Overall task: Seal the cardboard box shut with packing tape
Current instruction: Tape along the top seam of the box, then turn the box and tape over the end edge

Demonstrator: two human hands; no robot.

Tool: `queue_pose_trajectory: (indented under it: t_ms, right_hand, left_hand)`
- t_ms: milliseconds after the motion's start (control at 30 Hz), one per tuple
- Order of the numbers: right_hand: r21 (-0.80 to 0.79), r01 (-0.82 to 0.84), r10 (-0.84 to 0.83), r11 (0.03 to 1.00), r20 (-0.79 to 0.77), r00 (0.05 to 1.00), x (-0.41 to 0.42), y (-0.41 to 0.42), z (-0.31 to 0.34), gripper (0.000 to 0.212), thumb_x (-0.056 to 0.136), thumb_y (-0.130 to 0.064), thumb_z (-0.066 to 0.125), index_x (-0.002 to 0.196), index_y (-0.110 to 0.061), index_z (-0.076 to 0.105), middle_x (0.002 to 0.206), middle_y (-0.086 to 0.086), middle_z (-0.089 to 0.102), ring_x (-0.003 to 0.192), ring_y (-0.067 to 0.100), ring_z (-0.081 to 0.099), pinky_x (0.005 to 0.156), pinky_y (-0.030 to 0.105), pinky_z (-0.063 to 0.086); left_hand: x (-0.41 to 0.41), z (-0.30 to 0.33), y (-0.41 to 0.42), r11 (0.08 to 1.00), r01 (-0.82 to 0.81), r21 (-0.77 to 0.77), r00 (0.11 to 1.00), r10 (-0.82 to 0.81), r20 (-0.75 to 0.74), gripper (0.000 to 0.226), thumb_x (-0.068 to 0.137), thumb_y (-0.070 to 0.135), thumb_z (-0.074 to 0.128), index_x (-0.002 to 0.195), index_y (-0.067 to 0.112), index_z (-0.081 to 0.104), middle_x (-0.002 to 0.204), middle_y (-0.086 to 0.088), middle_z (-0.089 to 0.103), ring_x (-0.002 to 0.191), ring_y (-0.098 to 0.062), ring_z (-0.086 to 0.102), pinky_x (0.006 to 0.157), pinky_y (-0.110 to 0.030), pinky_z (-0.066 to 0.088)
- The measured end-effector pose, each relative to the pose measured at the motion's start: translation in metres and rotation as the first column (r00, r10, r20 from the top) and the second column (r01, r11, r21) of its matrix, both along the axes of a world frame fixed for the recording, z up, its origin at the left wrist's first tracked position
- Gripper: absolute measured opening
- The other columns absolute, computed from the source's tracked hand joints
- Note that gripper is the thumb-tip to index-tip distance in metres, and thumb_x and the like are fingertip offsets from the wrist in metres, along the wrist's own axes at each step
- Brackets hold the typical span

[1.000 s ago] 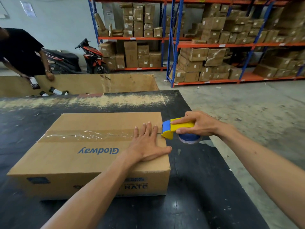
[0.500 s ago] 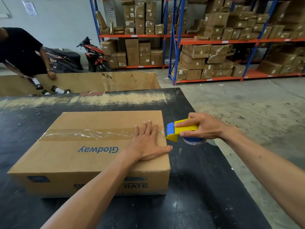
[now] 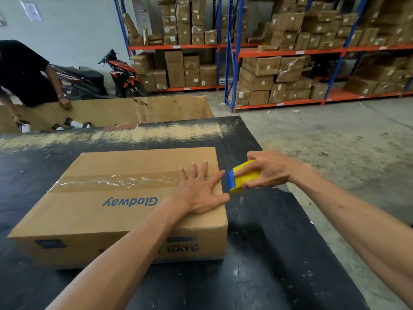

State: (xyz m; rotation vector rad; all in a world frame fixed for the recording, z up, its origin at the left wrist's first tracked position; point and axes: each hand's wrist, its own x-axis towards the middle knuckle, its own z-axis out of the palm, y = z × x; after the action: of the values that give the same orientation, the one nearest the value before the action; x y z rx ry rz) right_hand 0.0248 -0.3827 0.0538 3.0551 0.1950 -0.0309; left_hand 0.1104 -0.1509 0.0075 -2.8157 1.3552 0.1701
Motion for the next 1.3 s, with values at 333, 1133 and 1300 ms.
queue_pose_trajectory:
  t_ms: [333,1133,1300]
  right_hand:
    - [0.134,0.200,-0.220,0.971,0.160,0.962,-0.022,-0.017,0.013,0.046,0.080,-0.073,0.061,0.124,-0.059,0.060,0.092,-0.008,0.050,0.089,0.016,0.055,0.071,0.031,0.037]
    - [0.582,0.006,-0.214,0.813,0.290,0.933,-0.098,0.061,0.017,0.044,0.073,-0.072,0.064,0.116,-0.063,0.059,0.082,-0.008,0.053,0.079,0.006,0.054,0.067,0.026,0.040]
    - [0.643,-0.018,-0.203,0.766,0.269,0.941,-0.098,0.081,0.010,0.042,0.075,-0.066,0.067,0.116,-0.062,0.061,0.080,-0.007,0.050,0.075,0.006,0.053,0.066,0.018,0.036]
  left_hand:
    - [-0.011,-0.001,-0.032,0.975,-0.222,-0.017,0.971,0.220,-0.094,0.093,0.088,0.065,0.039,0.156,0.023,-0.008,0.160,-0.024,-0.021,0.145,-0.049,-0.019,0.110,-0.070,-0.013]
    - [-0.027,-0.005,0.061,0.998,-0.060,0.010,0.997,0.060,0.052,0.072,0.093,0.073,0.017,0.155,0.043,-0.003,0.166,-0.008,-0.007,0.148,-0.048,-0.005,0.116,-0.066,-0.003]
    - [-0.011,-0.003,0.088,0.990,0.142,0.008,0.990,-0.142,-0.016,0.068,0.096,0.067,0.026,0.156,0.043,0.002,0.167,-0.001,-0.002,0.148,-0.046,-0.004,0.119,-0.052,-0.004]
